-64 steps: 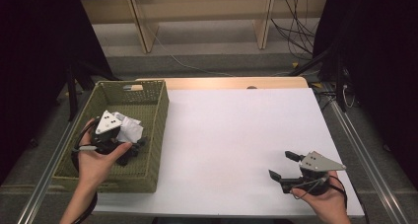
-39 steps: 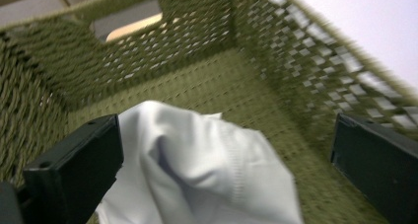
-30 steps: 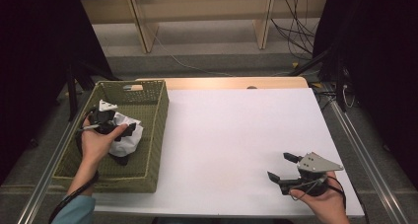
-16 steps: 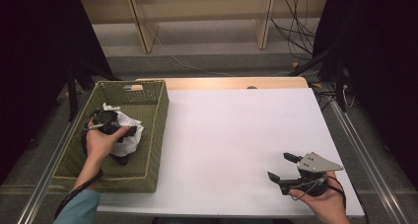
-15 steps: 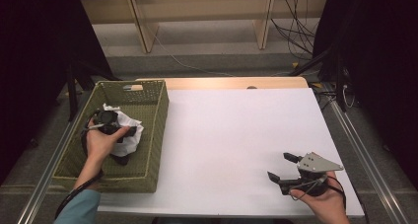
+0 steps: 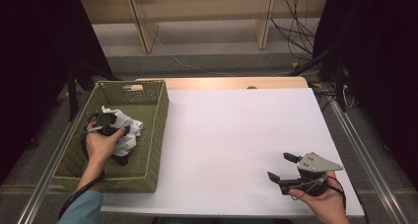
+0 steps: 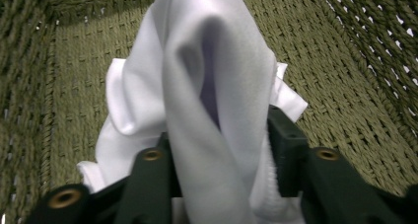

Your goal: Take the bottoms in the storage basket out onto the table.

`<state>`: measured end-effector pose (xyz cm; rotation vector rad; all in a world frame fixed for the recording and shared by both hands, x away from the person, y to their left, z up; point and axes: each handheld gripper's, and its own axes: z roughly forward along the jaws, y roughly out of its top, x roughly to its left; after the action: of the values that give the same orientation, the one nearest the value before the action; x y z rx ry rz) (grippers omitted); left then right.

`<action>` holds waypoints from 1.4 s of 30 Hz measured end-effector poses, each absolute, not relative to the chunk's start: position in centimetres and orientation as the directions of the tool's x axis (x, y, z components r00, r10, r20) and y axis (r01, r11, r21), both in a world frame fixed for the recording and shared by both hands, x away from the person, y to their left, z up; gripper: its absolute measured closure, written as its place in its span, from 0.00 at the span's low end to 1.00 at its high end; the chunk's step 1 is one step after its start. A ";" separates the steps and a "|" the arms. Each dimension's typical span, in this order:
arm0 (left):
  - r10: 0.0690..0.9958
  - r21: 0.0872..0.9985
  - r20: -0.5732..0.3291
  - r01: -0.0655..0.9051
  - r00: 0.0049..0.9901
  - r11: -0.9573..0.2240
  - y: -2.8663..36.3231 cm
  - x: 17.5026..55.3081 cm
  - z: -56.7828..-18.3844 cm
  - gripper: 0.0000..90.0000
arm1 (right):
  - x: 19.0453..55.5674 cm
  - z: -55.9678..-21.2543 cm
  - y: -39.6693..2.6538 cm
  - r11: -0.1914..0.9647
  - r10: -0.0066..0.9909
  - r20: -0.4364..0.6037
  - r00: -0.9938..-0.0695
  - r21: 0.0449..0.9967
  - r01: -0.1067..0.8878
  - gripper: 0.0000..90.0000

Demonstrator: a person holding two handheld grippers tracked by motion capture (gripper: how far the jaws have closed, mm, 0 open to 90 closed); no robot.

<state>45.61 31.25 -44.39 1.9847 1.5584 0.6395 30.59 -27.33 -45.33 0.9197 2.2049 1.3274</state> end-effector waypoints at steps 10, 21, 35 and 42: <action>0.972 0.686 0.071 0.696 0.225 -0.211 30.8 44.6 -43.8 0.82 | 30.6 -45.3 -27.4 0.331 0.715 -0.008 -0.699 0.885 0.328 0.18; 0.965 0.723 0.087 0.651 0.246 -0.231 30.2 43.6 -42.4 0.83 | 30.7 -45.3 -27.4 0.329 0.715 -0.012 -0.699 0.888 0.321 0.18; 0.965 0.759 0.077 0.612 0.251 -0.220 30.4 42.8 -41.1 0.83 | 30.7 -45.1 -27.5 0.331 0.715 -0.018 -0.699 0.889 0.315 0.19; 0.960 0.773 0.098 0.587 0.260 -0.238 30.3 42.5 -40.4 0.83 | 30.8 -45.2 -27.5 0.331 0.713 -0.017 -0.701 0.890 0.315 0.19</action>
<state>42.53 30.33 -40.37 1.9209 1.3992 0.7813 30.76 -27.55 -45.20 0.9065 2.1951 1.3300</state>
